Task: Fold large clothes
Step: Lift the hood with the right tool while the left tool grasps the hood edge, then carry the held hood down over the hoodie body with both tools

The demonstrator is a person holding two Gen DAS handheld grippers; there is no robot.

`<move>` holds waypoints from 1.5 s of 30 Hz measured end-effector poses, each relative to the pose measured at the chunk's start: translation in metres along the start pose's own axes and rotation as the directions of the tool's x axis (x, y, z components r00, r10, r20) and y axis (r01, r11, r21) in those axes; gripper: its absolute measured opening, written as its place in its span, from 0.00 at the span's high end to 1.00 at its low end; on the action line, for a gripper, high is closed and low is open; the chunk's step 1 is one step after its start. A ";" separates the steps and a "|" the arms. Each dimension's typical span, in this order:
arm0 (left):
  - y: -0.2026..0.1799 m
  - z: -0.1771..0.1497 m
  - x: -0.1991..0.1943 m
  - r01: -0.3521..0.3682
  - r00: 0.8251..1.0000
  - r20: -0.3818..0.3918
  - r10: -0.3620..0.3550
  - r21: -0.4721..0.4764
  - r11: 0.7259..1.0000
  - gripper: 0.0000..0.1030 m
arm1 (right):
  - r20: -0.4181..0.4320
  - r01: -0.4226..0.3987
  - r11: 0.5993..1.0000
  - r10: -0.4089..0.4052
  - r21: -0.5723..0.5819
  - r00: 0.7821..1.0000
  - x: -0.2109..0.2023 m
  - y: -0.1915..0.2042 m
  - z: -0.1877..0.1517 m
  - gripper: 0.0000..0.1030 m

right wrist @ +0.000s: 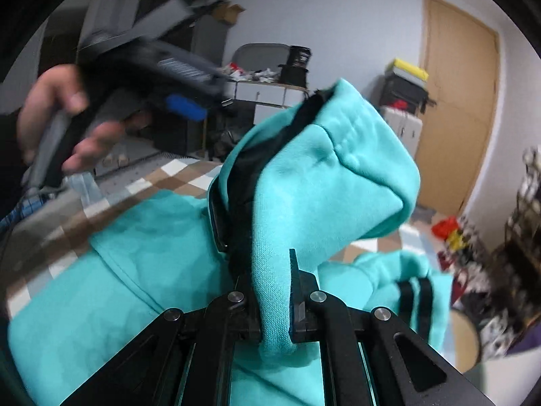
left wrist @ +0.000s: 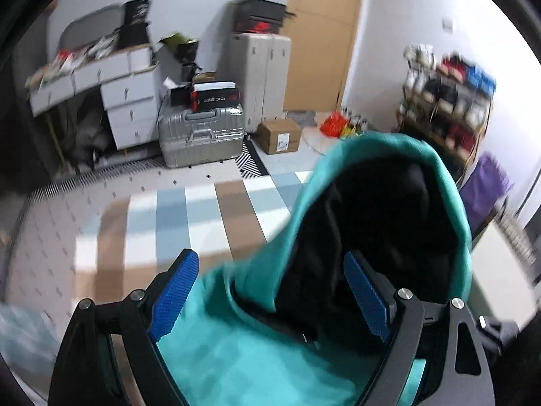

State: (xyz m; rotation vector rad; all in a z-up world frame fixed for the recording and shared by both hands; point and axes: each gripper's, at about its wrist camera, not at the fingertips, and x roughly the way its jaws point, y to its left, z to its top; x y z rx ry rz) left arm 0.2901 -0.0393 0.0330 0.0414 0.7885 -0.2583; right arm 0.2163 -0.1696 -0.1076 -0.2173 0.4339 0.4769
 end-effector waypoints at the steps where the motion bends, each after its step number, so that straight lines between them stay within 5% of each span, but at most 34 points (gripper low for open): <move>1: -0.002 0.007 0.005 0.007 1.000 -0.010 -0.006 0.018 1.000 0.18 | 0.009 -0.010 0.999 0.010 0.039 1.000 -0.002 -0.003 -0.001 0.92; 6: -0.018 0.031 0.056 0.102 0.982 -0.164 -0.089 0.074 0.992 0.18 | 0.034 -0.067 0.980 0.062 0.190 0.997 -0.012 -0.018 -0.011 0.92; 14: -0.042 0.024 0.069 0.175 0.957 -0.261 -0.127 0.171 0.970 0.22 | -0.003 -0.105 0.952 0.110 0.288 0.994 -0.012 -0.029 -0.035 0.92; 18: -0.038 0.019 0.061 0.216 0.938 -0.300 -0.171 0.127 0.968 0.83 | -0.023 -0.102 0.950 0.113 0.296 0.993 -0.013 -0.028 -0.046 0.92; 21: -0.040 0.016 0.054 0.162 0.950 -0.288 -0.119 0.133 0.978 0.93 | -0.039 -0.092 0.942 0.110 0.324 0.993 -0.013 -0.032 -0.047 0.92; 25: -0.039 0.006 0.010 0.104 0.986 -0.146 -0.085 0.134 0.985 0.95 | -0.068 -0.061 0.936 0.090 0.346 0.994 -0.013 -0.037 -0.043 0.90; 28: -0.034 -0.006 -0.026 0.112 0.993 -0.044 -0.108 0.098 0.989 0.95 | -0.068 -0.046 0.922 0.079 0.385 0.995 -0.018 -0.042 -0.033 0.88; 30: -0.030 -0.015 -0.044 0.123 0.992 0.006 -0.123 0.066 0.990 0.95 | -0.054 -0.040 0.912 0.068 0.407 0.996 -0.026 -0.047 -0.023 0.83; 32: -0.021 -0.027 -0.059 0.196 0.980 0.045 -0.196 0.002 0.981 0.95 | -0.056 -0.015 0.903 0.043 0.430 0.997 -0.030 -0.050 -0.014 0.62; 35: -0.014 -0.051 -0.078 0.258 0.960 0.125 -0.250 -0.055 0.965 0.95 | -0.046 -0.006 0.877 0.032 0.480 0.998 -0.035 -0.053 -0.006 0.53; 40: -0.020 -0.088 -0.069 0.365 0.930 0.088 -0.357 -0.107 0.925 0.95 | -0.046 0.003 0.844 0.026 0.536 0.999 -0.027 -0.054 0.003 0.42; 43: -0.024 -0.103 -0.060 0.347 0.938 0.051 -0.343 -0.120 0.930 0.95 | -0.062 0.033 0.843 0.000 0.537 0.998 -0.019 -0.054 0.011 0.42; 45: -0.024 -0.104 -0.060 0.326 0.945 0.032 -0.324 -0.132 0.936 0.95 | -0.086 0.024 0.860 0.023 0.509 0.996 -0.009 -0.050 0.017 0.56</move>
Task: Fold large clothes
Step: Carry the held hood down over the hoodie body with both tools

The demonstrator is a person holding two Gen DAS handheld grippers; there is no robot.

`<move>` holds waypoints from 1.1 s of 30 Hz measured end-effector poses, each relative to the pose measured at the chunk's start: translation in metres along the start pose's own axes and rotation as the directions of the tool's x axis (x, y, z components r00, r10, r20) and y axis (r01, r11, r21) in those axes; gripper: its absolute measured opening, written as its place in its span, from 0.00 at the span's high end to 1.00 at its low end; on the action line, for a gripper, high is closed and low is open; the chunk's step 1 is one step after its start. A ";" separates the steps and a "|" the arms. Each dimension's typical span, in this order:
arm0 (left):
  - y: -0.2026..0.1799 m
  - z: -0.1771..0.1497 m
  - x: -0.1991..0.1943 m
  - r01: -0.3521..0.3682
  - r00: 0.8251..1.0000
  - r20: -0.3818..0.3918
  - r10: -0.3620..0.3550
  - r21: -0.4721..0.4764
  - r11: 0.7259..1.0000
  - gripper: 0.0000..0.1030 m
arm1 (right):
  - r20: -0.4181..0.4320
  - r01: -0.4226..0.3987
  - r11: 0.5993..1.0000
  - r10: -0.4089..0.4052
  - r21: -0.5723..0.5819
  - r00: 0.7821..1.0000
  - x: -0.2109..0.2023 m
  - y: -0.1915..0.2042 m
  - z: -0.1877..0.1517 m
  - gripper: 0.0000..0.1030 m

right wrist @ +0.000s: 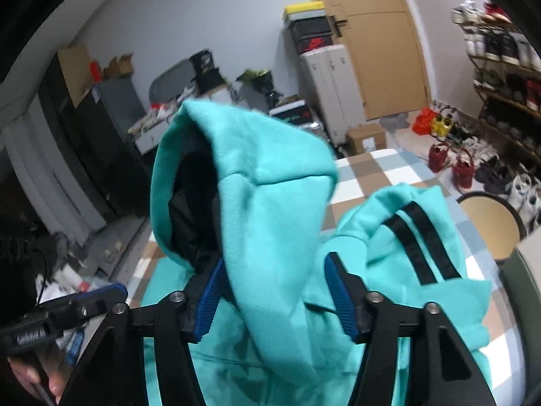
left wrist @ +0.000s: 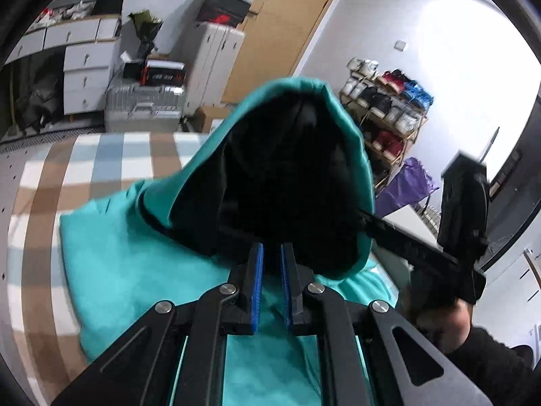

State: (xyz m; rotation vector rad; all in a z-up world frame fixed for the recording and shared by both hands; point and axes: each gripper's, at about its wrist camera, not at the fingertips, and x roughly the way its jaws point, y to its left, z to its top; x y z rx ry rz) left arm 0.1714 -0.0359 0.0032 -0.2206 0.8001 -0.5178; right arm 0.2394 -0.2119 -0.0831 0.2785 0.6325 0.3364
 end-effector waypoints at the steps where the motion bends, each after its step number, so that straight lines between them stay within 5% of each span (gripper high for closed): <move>1: 0.000 0.004 -0.002 -0.033 0.999 0.003 0.033 0.002 0.999 0.95 | -0.032 0.001 1.000 -0.001 -0.024 0.999 0.007 0.004 0.000 0.86; 2: 0.000 0.008 -0.004 -0.065 0.998 0.007 0.065 0.007 0.998 0.90 | -0.056 0.017 0.999 -0.020 -0.046 0.998 0.012 0.007 -0.003 0.95; 4: 0.002 0.019 -0.010 -0.169 0.985 0.021 0.169 0.013 0.986 0.59 | -0.044 0.025 0.996 -0.029 -0.091 0.999 0.011 0.014 -0.016 0.95; 5: 0.004 0.023 -0.013 -0.193 0.980 0.043 0.193 0.007 0.981 0.30 | -0.031 0.023 0.992 -0.027 -0.124 0.999 0.007 0.019 -0.024 0.95; 6: 0.005 0.028 -0.017 -0.202 0.977 0.075 0.202 0.002 0.979 0.18 | -0.024 0.030 0.986 -0.034 -0.161 0.999 0.004 0.024 -0.033 0.95; 9: 0.003 0.052 -0.018 -0.206 0.971 0.129 0.202 0.019 0.978 0.18 | -0.011 0.000 0.976 -0.003 -0.218 1.000 -0.006 0.034 -0.058 0.95; 17: -0.016 0.076 0.045 -0.181 0.977 -0.060 0.203 0.257 0.949 0.18 | -0.041 -0.041 0.978 0.034 -0.205 0.999 -0.009 0.031 -0.089 0.95; 19: -0.020 0.068 0.046 -0.168 0.979 -0.056 0.194 0.310 0.936 0.18 | -0.041 -0.038 0.976 0.030 -0.215 0.999 -0.009 0.029 -0.092 0.95; 20: -0.021 0.061 0.044 -0.160 0.981 -0.054 0.189 0.334 0.929 0.27 | -0.048 -0.046 0.978 0.037 -0.205 0.998 -0.009 0.027 -0.092 0.95; 21: -0.021 0.058 0.044 -0.149 0.982 -0.061 0.181 0.346 0.926 0.55 | -0.052 -0.050 0.980 0.041 -0.194 0.998 -0.010 0.025 -0.093 0.95; 23: -0.015 0.047 0.042 -0.114 0.982 -0.104 0.158 0.343 0.932 0.92 | -0.056 -0.047 0.984 0.038 -0.172 0.998 -0.011 0.022 -0.094 0.95; 33: -0.014 -0.012 -0.004 -0.175 0.984 0.073 0.162 0.215 0.961 0.96 | -0.002 -0.010 1.000 0.010 -0.026 1.000 -0.029 0.004 -0.088 0.94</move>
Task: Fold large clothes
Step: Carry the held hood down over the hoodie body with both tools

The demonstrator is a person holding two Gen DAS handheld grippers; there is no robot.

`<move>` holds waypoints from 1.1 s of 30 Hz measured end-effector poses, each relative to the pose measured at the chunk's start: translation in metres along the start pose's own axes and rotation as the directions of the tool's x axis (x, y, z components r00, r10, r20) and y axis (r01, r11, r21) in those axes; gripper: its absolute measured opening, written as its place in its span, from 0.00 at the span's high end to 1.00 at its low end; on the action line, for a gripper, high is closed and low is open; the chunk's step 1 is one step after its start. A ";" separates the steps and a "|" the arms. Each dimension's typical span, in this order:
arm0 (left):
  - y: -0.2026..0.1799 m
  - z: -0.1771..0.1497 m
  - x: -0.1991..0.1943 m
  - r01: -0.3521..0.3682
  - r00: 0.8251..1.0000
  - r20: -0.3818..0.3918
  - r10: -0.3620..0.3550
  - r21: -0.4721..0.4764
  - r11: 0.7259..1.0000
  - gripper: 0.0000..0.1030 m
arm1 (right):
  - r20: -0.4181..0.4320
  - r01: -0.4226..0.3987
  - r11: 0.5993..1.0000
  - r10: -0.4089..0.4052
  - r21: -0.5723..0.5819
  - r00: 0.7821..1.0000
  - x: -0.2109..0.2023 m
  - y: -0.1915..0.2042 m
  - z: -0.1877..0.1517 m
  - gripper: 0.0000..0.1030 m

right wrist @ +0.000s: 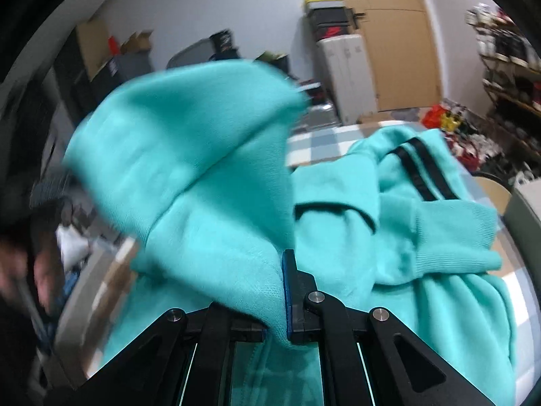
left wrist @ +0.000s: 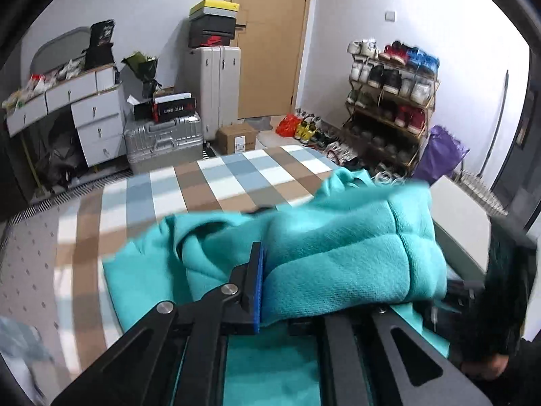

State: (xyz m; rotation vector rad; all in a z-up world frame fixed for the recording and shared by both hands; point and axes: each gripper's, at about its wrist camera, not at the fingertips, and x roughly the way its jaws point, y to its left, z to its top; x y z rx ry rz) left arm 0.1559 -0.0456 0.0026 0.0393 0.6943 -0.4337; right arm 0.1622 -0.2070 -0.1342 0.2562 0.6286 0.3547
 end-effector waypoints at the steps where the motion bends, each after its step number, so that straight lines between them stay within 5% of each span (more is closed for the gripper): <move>1: -0.001 -0.012 -0.004 0.000 1.000 0.002 0.000 -0.008 1.000 0.96 | 0.018 -0.004 0.999 0.003 0.033 1.000 -0.005 -0.005 0.002 0.94; 7: -0.007 -0.068 -0.005 0.048 0.988 -0.146 -0.050 -0.018 0.999 0.87 | 0.104 -0.018 0.996 0.008 0.091 0.995 -0.032 -0.015 0.004 0.92; 10: -0.011 -0.068 -0.027 0.104 0.984 -0.146 -0.104 -0.007 0.995 0.59 | 0.059 0.008 0.999 -0.010 0.045 0.998 -0.025 -0.009 -0.003 0.91; 12: -0.014 -0.056 -0.056 0.186 0.979 -0.079 -0.188 -0.030 0.982 0.14 | 0.045 0.035 0.999 -0.036 0.016 0.998 -0.023 -0.006 -0.006 0.90; 15: -0.023 -0.030 -0.081 0.191 0.981 0.014 -0.191 -0.031 0.981 0.01 | 0.023 0.039 0.999 -0.040 0.006 0.999 -0.022 -0.005 -0.010 0.89; 21: -0.061 0.025 -0.027 0.143 0.978 -0.150 -0.147 -0.039 0.989 0.02 | -0.057 0.102 0.993 -0.105 -0.053 0.993 -0.010 -0.009 -0.023 0.89; 28: -0.078 0.014 0.046 0.158 0.896 -0.390 -0.212 -0.164 0.974 0.08 | -0.162 0.136 0.989 -0.145 -0.063 0.976 -0.007 -0.031 -0.040 0.89; 29: -0.078 0.009 0.046 0.150 0.889 -0.406 -0.210 -0.176 0.973 0.24 | -0.173 0.128 0.991 -0.133 -0.043 0.976 -0.007 -0.036 -0.041 0.89; 30: -0.079 0.005 0.047 0.144 0.878 -0.429 -0.214 -0.191 0.971 0.56 | -0.180 0.122 0.992 -0.125 -0.029 0.976 -0.008 -0.039 -0.042 0.89; 32: -0.080 -0.001 0.051 0.169 0.843 -0.472 -0.258 -0.223 0.960 0.92 | -0.195 0.118 0.993 -0.119 -0.015 0.974 -0.007 -0.044 -0.042 0.89; 33: -0.083 -0.002 0.051 0.160 0.843 -0.481 -0.243 -0.208 0.965 0.94 | -0.196 0.114 0.993 -0.114 -0.009 0.974 -0.008 -0.044 -0.042 0.89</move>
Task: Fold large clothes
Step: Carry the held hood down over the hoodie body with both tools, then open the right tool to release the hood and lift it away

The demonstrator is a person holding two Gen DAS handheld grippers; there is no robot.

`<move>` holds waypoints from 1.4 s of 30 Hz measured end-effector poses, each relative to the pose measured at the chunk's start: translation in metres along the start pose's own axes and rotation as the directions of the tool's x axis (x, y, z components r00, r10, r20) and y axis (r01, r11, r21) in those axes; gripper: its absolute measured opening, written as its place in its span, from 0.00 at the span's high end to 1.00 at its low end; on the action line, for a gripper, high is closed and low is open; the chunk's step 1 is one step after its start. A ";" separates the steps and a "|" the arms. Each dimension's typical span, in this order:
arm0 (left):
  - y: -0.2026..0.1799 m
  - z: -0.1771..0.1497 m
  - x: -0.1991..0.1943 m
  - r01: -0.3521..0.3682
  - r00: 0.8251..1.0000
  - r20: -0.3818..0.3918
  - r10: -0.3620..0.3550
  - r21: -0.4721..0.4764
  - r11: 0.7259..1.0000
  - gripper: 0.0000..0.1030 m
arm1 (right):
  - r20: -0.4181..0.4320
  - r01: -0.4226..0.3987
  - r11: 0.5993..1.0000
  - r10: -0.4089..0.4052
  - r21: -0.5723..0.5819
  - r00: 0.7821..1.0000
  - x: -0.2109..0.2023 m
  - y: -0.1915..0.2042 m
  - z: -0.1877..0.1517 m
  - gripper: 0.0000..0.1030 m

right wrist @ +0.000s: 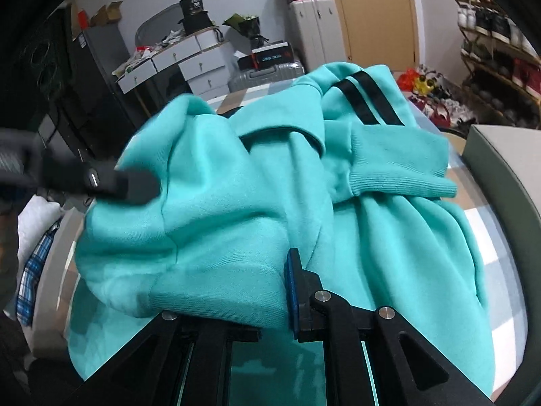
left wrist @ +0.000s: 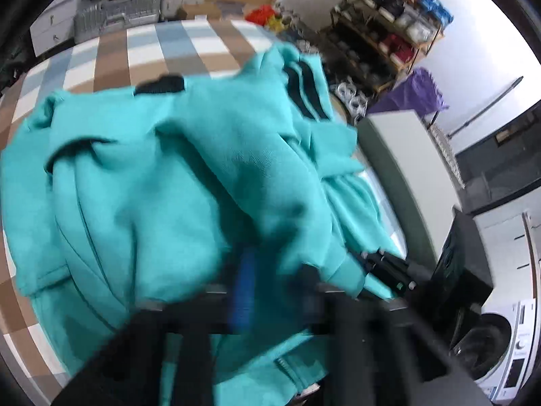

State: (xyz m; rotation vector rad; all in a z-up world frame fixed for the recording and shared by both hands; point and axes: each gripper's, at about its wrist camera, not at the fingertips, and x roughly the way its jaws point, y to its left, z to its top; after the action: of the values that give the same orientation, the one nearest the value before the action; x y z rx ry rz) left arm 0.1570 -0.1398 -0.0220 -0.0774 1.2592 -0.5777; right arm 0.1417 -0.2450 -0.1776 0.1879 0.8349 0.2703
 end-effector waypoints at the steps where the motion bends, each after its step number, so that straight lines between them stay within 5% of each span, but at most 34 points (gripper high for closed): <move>1: -0.001 -0.004 -0.003 -0.025 1.000 0.017 0.025 0.017 1.000 0.94 | -0.003 -0.006 1.000 0.006 0.002 1.000 0.000 0.000 0.000 0.89; 11: 0.016 -0.012 -0.055 -0.010 0.985 0.172 0.015 -0.029 1.000 0.98 | 0.004 -0.018 1.000 0.018 -0.002 1.000 -0.007 0.002 0.001 0.90; 18: 0.007 -0.027 -0.124 -0.048 0.928 0.371 0.039 0.015 0.999 0.97 | -0.008 -0.022 1.000 0.022 0.013 1.000 -0.007 0.000 0.001 0.89; 19: 0.006 -0.023 -0.118 -0.066 0.933 0.355 0.056 0.016 0.998 0.88 | -0.006 -0.024 1.000 0.024 0.014 1.000 -0.007 0.000 0.001 0.89; 20: 0.005 -0.020 -0.111 -0.076 0.946 0.317 0.068 0.011 0.997 0.42 | -0.004 -0.021 1.000 0.021 0.011 1.000 -0.008 0.002 0.001 0.89; 21: 0.002 -0.013 -0.100 -0.061 0.957 0.285 0.059 -0.002 0.998 0.14 | -0.003 -0.014 1.000 0.014 0.000 1.000 -0.008 0.005 0.001 0.88; 23: -0.005 -0.005 -0.080 0.005 0.961 0.276 0.000 -0.016 1.000 0.14 | -0.002 -0.004 1.000 0.004 -0.016 1.000 -0.008 0.009 0.000 0.88; 26: -0.018 0.014 -0.035 -0.055 0.991 0.120 0.057 -0.015 0.998 0.14 | 0.007 0.001 0.999 0.000 -0.045 1.000 -0.012 0.013 -0.003 0.88; 29: -0.014 0.023 0.008 -0.147 0.989 -0.021 0.147 -0.021 0.989 0.15 | 0.000 -0.005 0.999 0.005 -0.032 1.000 -0.015 0.008 -0.007 0.87; 31: 0.001 0.024 0.022 -0.147 0.988 -0.061 0.144 -0.065 0.987 0.47 | -0.024 -0.035 0.999 0.035 -0.013 0.999 -0.014 0.002 -0.012 0.87; 32: 0.007 0.025 0.028 -0.097 0.992 -0.093 0.088 -0.088 0.991 0.83 | -0.035 -0.045 0.999 0.045 -0.008 0.998 -0.014 -0.001 -0.013 0.86; 33: 0.012 0.027 0.033 -0.059 0.991 -0.129 0.045 -0.108 0.992 0.93 | -0.050 -0.062 0.998 0.062 -0.001 0.997 -0.013 -0.003 -0.016 0.85; 36: 0.010 0.036 0.026 -0.056 0.995 -0.093 0.048 -0.083 0.995 0.94 | -0.055 -0.080 0.996 0.083 0.044 0.995 -0.017 -0.009 -0.018 0.78; 38: 0.007 0.050 0.008 -0.050 0.998 -0.030 0.047 -0.096 0.994 0.95 | -0.045 -0.065 0.994 0.069 0.083 0.997 -0.021 -0.014 -0.017 0.40; 42: -0.001 0.104 -0.047 -0.072 0.982 0.167 0.086 -0.088 0.993 0.96 | 0.010 -0.080 0.984 0.079 0.162 0.997 -0.030 -0.028 -0.014 0.34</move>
State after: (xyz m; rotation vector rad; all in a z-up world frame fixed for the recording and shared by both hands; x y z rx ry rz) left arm 0.2424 -0.1458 0.0530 -0.1418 1.1134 -0.4408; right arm 0.1168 -0.2803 -0.1731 0.3750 0.8471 0.2763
